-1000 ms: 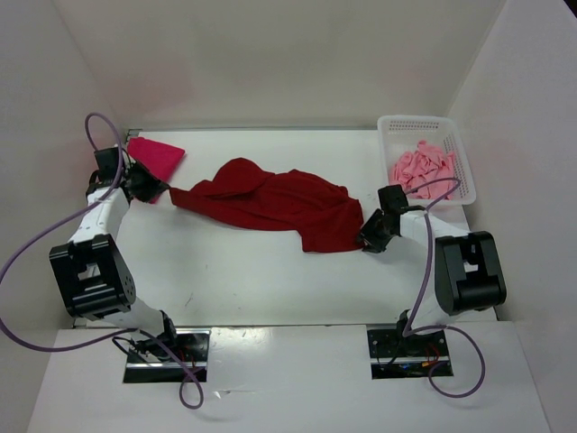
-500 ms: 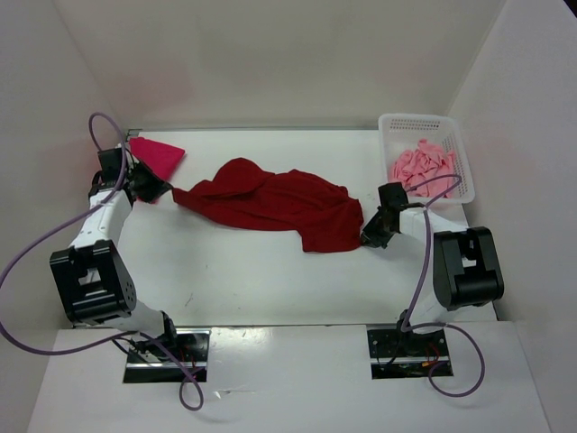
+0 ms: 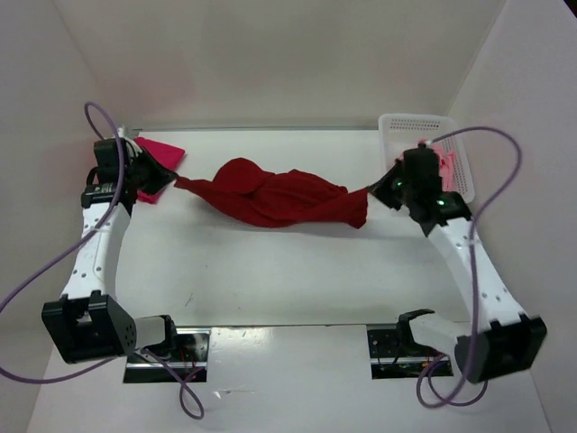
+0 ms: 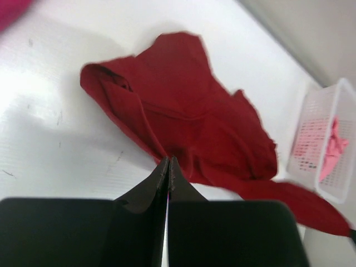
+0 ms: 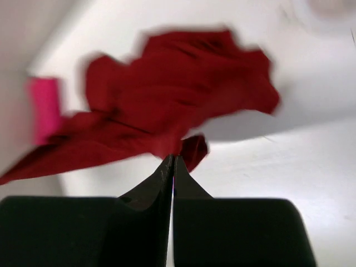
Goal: Fold and stack the t-shirts
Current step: Flatten out the tshirt
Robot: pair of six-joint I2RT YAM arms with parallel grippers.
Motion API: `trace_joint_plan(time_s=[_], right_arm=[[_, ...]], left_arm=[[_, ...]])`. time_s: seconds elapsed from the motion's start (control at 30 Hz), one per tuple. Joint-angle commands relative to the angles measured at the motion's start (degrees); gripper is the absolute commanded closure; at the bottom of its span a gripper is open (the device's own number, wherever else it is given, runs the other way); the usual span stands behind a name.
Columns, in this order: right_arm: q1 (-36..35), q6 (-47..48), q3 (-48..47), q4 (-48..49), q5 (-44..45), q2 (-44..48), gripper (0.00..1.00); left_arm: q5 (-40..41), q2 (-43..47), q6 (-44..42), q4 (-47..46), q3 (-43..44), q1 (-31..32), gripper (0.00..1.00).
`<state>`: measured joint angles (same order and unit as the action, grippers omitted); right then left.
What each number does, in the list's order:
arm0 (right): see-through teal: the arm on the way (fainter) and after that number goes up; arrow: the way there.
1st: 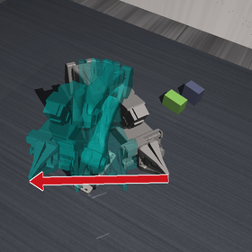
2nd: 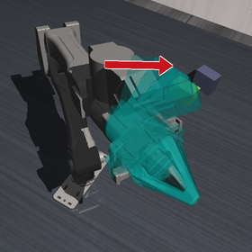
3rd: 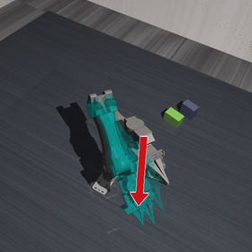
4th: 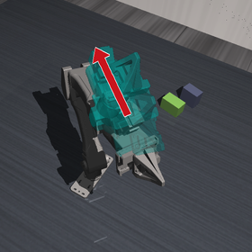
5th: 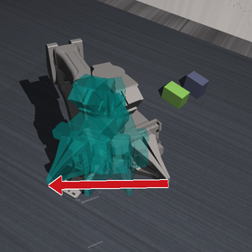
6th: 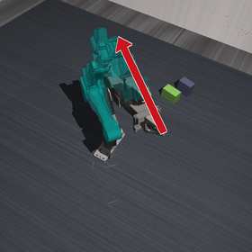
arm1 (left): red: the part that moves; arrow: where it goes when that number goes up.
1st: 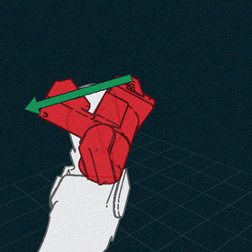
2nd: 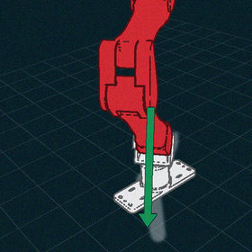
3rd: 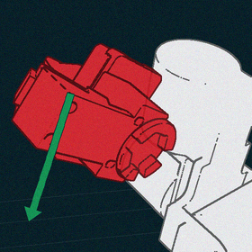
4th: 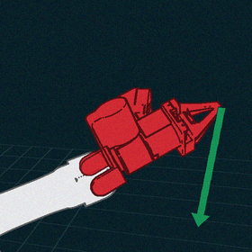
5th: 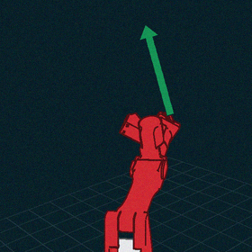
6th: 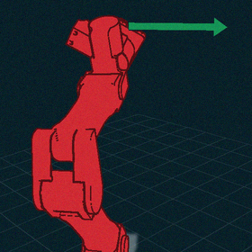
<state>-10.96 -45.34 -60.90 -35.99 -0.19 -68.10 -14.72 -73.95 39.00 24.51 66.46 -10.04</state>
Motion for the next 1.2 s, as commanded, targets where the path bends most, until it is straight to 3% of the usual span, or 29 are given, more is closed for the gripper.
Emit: trace_joint_plan(time_s=[0.0,0.17,0.4,0.47,0.57,0.73,0.93,1.1,1.17], right_arm=[[-0.3,0.9,-9.8,-7.9,3.1,9.0,0.99],[-0.3,4.0,-23.0,-12.3,3.6,11.0,0.99],[-0.3,8.0,-61.4,-16.3,6.7,3.6,0.99],[-0.3,8.0,-73.1,-17.9,6.1,0.3,0.99],[-1.0,8.0,-81.5,-17.9,5.5,-1.8,0.99],[-1.0,5.8,-76.8,-10.0,2.7,-4.2,0.99],[-1.0,6.5,-71.9,-4.8,1.0,-15.6,0.99],[1.6,6.5,-76.7,-3.1,-2.1,-30.1,0.99],[1.6,6.5,-84.1,-4.3,-2.1,-38.7,0.99]], left_arm=[[-1.1,5.7,-1.8,3.9,6.6,-0.3,1.0],[-3.0,9.5,-1.8,8.5,13.4,-0.3,1.0],[-3.7,7.6,0.0,10.5,39.0,-0.3,1.0],[-3.2,7.6,1.2,11.0,43.2,-0.3,1.0],[-1.9,8.2,2.3,8.4,46.8,-0.3,1.0],[-0.8,4.1,3.4,5.1,49.8,-0.3,1.0],[3.0,-2.7,3.4,1.3,40.8,-1.9,1.0],[4.8,-10.8,1.7,-1.7,37.0,-2.7,1.0],[4.3,-14.4,1.7,-3.2,37.0,-2.7,1.0]])
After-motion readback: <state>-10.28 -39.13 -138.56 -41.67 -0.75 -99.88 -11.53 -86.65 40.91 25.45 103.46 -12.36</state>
